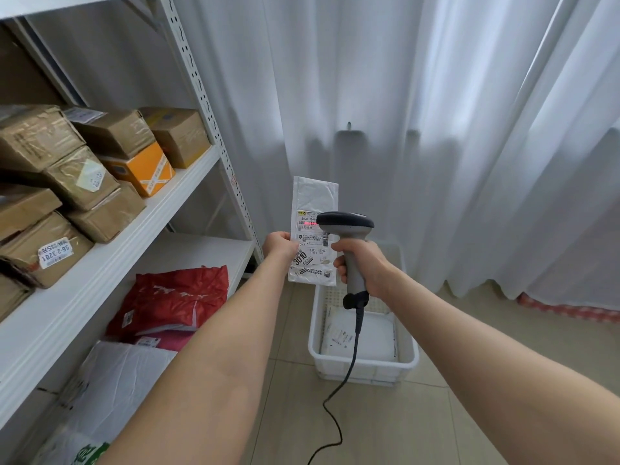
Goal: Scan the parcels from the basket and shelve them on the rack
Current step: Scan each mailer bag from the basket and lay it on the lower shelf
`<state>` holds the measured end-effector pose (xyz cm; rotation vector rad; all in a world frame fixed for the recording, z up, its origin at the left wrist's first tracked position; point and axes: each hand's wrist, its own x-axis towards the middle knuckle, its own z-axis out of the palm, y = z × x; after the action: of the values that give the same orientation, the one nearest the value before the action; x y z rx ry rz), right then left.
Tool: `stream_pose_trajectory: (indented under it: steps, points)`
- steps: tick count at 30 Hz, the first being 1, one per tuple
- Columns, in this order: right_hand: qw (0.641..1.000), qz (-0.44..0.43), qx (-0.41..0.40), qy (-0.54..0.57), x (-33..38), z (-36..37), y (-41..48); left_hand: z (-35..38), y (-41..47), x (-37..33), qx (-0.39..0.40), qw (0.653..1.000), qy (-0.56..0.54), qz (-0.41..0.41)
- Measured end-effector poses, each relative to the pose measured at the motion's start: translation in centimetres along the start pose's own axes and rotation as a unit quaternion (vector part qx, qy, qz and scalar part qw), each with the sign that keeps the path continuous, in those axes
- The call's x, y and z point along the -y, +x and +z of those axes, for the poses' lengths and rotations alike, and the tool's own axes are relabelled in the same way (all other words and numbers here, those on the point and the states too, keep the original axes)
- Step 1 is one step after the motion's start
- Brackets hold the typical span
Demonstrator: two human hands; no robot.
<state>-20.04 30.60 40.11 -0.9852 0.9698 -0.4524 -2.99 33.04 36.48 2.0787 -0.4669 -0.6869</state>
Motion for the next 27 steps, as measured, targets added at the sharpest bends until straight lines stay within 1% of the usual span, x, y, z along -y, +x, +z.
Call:
stream_pose_trajectory:
  steps: [13, 18, 22, 27]
  points:
    - [1.0, 0.008, 0.014, -0.006, 0.4, -0.9, -0.5, 0.0, -0.4, 0.2, -0.006, 1.0, -0.011, -0.014]
    - [1.0, 0.011, 0.012, 0.009, -0.1, -1.0, 0.1, -0.1, -0.5, 0.7, -0.015, 0.999, -0.019, -0.023]
    - [1.0, 0.017, 0.0, 0.026, -0.9, -0.7, 1.0, -0.6, -0.7, 1.9, -0.038, 0.998, -0.041, -0.028]
    - [0.998, 0.063, -0.018, 0.017, -2.7, 0.9, 2.2, -2.6, -0.7, 4.5, -0.099, 0.99, -0.079, -0.058]
